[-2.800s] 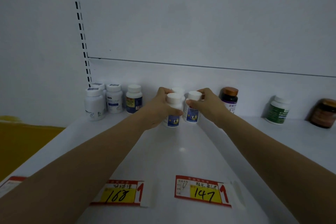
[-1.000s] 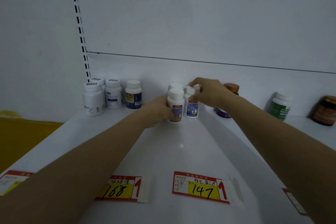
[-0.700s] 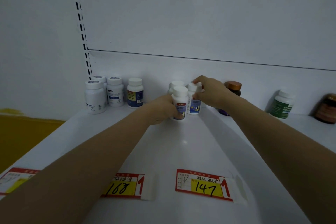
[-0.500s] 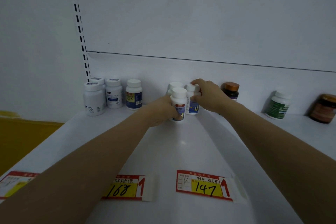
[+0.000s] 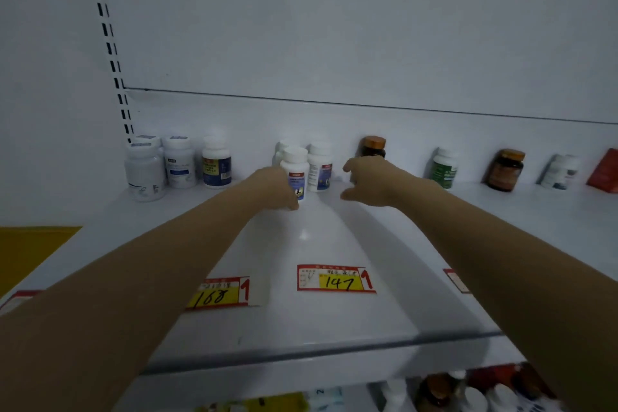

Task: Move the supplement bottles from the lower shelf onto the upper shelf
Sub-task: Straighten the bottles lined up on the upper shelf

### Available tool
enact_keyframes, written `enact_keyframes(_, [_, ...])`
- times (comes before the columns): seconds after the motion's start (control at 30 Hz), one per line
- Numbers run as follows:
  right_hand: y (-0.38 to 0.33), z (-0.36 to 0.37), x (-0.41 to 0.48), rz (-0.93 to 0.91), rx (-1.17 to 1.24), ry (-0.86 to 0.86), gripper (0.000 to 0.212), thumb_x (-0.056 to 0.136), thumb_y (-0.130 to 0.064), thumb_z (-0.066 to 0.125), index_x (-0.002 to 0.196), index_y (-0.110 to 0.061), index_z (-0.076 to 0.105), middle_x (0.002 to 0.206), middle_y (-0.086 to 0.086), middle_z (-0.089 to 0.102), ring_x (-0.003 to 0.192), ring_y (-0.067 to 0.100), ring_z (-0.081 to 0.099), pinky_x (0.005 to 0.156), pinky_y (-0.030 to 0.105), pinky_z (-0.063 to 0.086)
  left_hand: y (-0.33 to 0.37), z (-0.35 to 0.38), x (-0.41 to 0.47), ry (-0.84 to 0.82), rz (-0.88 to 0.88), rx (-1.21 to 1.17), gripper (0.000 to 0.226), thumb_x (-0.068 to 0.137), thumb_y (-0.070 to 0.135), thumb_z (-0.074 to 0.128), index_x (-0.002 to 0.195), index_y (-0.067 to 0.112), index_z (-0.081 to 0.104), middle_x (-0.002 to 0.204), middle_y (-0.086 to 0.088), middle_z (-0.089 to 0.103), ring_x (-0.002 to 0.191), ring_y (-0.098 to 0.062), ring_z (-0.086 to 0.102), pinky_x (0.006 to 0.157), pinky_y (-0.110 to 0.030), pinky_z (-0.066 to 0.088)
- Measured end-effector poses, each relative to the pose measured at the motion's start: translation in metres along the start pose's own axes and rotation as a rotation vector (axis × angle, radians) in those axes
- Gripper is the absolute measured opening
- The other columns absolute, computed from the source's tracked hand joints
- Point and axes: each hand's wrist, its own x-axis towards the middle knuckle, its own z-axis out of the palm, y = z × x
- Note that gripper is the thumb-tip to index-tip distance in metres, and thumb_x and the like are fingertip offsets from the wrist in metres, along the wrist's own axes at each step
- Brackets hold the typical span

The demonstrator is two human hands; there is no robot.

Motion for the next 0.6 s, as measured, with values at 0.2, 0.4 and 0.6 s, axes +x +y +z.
enact_keyframes(0.2, [0.01, -0.016, -0.052, -0.033, -0.083, -0.022, 0.053, 0.092, -0.033, 0.057, 0.136, -0.008, 0.044, 0.131, 0.013, 0.054, 0.116, 0.026, 0.053, 0.085, 0.026, 0.039, 0.024, 0.002, -0.045, 0.014, 0.024, 0.095, 0.046, 0.087, 0.029, 0.064, 0.125, 0.005, 0.054, 0.127, -0.013, 0.057, 0.107, -0.025, 0.055, 0.082, -0.027, 0.04])
enact_keyframes(0.4, [0.04, -0.029, -0.118, -0.058, -0.13, -0.015, 0.049, 0.094, -0.033, 0.053, 0.135, -0.007, 0.046, 0.133, 0.013, 0.054, 0.121, 0.028, 0.051, 0.096, 0.031, 0.042, 0.077, 0.021, -0.101, 0.039, 0.054, 0.23, 0.053, 0.092, 0.034, 0.056, 0.131, -0.001, 0.047, 0.137, -0.015, 0.049, 0.123, -0.028, 0.049, 0.096, -0.031, 0.042])
enact_keyframes(0.6, [0.09, -0.037, -0.197, -0.077, -0.144, 0.0, 0.043, 0.095, -0.029, 0.05, 0.129, -0.004, 0.051, 0.129, 0.014, 0.056, 0.117, 0.03, 0.052, 0.1, 0.038, 0.045, 0.136, 0.056, -0.16, 0.078, 0.062, 0.224, 0.048, 0.091, 0.033, 0.058, 0.126, 0.0, 0.049, 0.13, -0.016, 0.053, 0.117, -0.029, 0.052, 0.085, -0.03, 0.042])
